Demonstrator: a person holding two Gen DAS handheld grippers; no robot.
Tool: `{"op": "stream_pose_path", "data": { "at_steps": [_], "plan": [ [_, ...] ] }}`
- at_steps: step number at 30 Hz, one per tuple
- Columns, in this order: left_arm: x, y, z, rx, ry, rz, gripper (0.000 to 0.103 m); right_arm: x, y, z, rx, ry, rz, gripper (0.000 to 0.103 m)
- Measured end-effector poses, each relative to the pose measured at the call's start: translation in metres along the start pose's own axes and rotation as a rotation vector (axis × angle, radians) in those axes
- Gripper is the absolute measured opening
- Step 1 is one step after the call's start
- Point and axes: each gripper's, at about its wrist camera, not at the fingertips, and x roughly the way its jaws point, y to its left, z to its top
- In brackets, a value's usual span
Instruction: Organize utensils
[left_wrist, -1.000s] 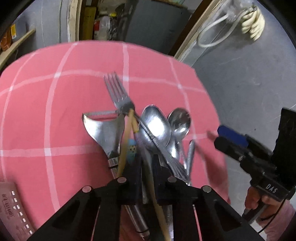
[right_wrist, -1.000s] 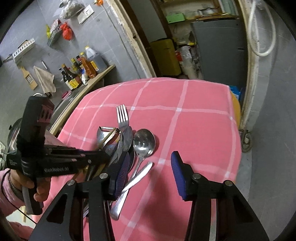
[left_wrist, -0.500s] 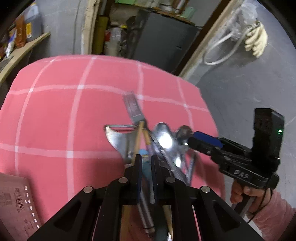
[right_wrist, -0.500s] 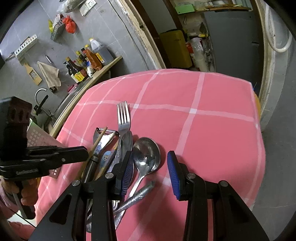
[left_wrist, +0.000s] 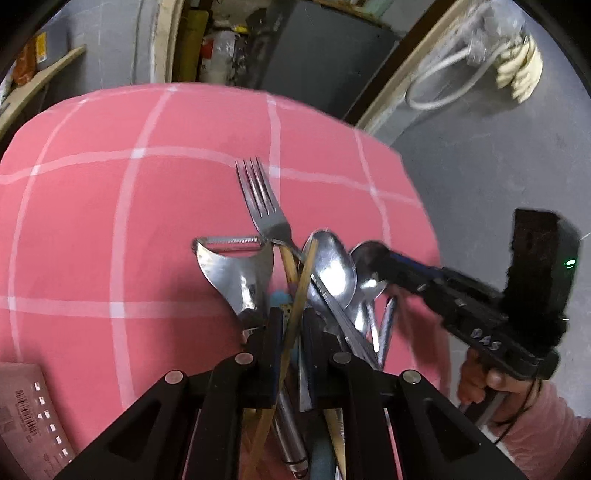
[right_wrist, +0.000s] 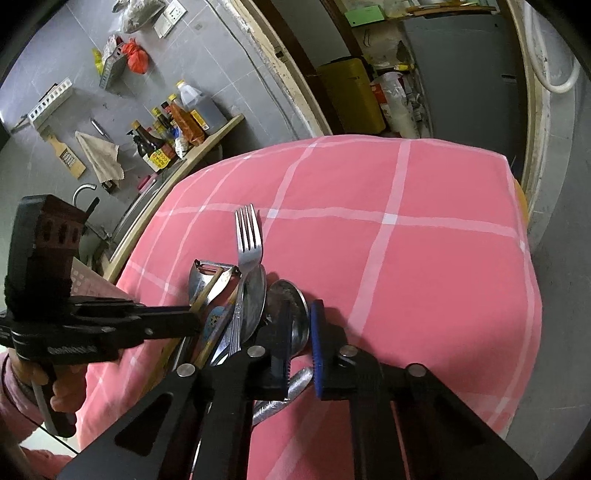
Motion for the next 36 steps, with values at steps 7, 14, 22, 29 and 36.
{"op": "stream_pose_path", "data": {
  "at_steps": [7,14,22,29,36],
  "plan": [
    [0.016,-0.003,0.004,-0.061,0.084,-0.067,0.011,-0.004,-0.001,-0.003,0.007,-0.005,-0.001,0.006],
    [0.022,-0.006,0.009,-0.083,0.156,-0.048,0.011,-0.003,-0.005,-0.003,0.009,0.003,0.005,0.006],
    [0.035,-0.011,0.017,-0.159,0.238,-0.064,0.015,0.005,-0.005,0.0,0.01,0.023,0.019,0.006],
    [0.043,-0.012,0.02,-0.173,0.217,-0.079,0.011,0.01,-0.009,0.0,0.03,0.026,0.038,0.006],
    [0.043,0.005,0.01,-0.25,0.169,-0.156,0.008,0.011,-0.01,-0.003,0.048,0.016,0.05,0.004]
  ]
}}
